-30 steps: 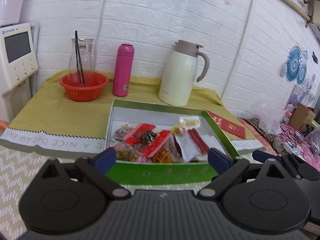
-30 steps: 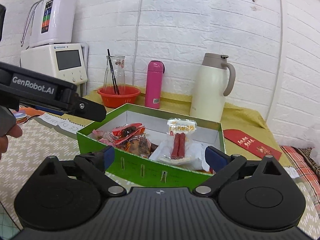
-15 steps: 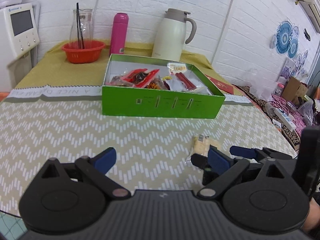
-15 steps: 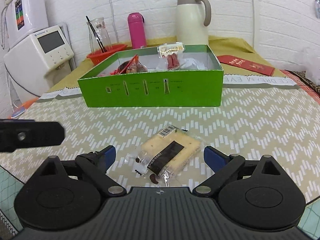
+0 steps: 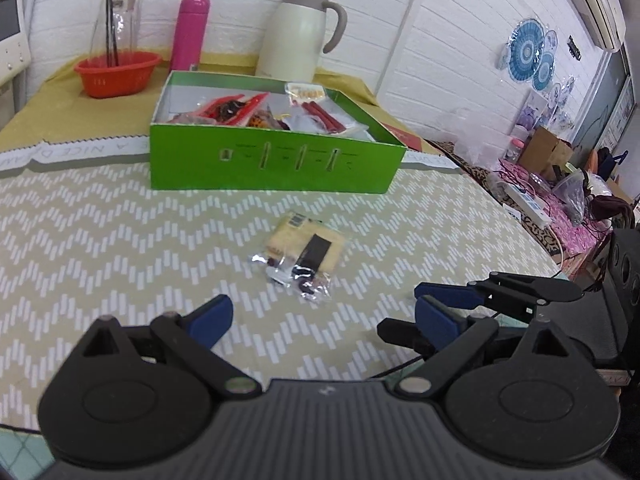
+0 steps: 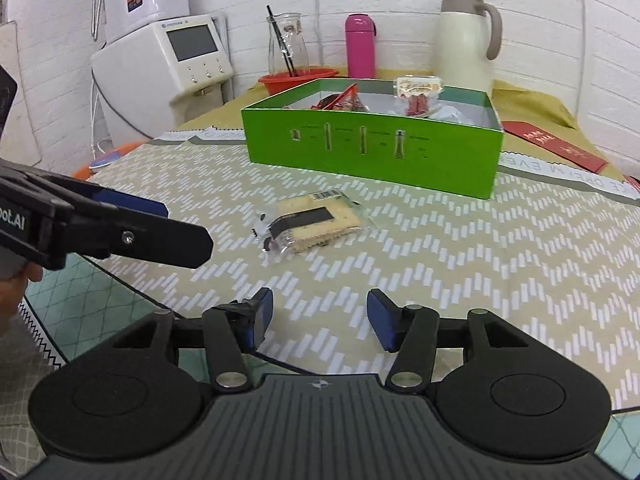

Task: Organize snacks
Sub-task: 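Move the right gripper back and grasp the cheese-cracker pack, then carry the cheese-cracker pack into the green box and open the right gripper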

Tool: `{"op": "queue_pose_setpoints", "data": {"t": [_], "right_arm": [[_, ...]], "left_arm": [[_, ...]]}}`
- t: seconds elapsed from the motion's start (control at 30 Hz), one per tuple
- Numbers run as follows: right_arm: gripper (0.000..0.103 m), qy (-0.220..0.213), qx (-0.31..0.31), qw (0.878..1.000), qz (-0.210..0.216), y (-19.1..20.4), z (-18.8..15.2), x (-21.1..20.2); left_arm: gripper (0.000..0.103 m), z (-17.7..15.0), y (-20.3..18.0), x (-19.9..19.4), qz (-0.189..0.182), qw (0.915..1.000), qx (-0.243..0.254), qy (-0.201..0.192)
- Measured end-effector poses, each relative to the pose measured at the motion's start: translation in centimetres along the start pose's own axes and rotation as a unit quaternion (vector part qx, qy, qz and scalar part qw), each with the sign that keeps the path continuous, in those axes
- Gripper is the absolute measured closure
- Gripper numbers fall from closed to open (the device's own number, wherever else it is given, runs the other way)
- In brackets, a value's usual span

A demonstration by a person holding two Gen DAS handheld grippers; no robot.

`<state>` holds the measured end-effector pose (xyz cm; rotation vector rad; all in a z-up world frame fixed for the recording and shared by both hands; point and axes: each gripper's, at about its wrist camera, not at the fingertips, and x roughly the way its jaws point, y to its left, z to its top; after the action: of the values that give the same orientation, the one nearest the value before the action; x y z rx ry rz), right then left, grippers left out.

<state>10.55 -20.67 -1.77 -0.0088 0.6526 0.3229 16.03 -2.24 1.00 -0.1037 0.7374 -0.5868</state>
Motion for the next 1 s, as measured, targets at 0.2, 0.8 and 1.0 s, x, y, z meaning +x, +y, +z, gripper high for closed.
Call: {"op": "queue_pose_setpoints", "data": {"t": [0.2,0.8,1.0], "right_arm": [[0.000,-0.007,0.003,1.000,-0.013,-0.1,0.6,1.1],[0.000,-0.002,-0.015,1.000,0.012,0.8,1.6,4.0],[0.000,0.003,-0.031,1.000,0.002,0.7,1.7,4.1]], "left_arm": [[0.007,2.9,1.7,3.4,0.003,0.9999,-0.012,0.008],[0.067,4.0,1.3,6.2,-0.044,0.9959,0.007,0.079],[0.061,4.1,1.7,7.3,-0.055,0.9949,-0.021,0.082]]}}
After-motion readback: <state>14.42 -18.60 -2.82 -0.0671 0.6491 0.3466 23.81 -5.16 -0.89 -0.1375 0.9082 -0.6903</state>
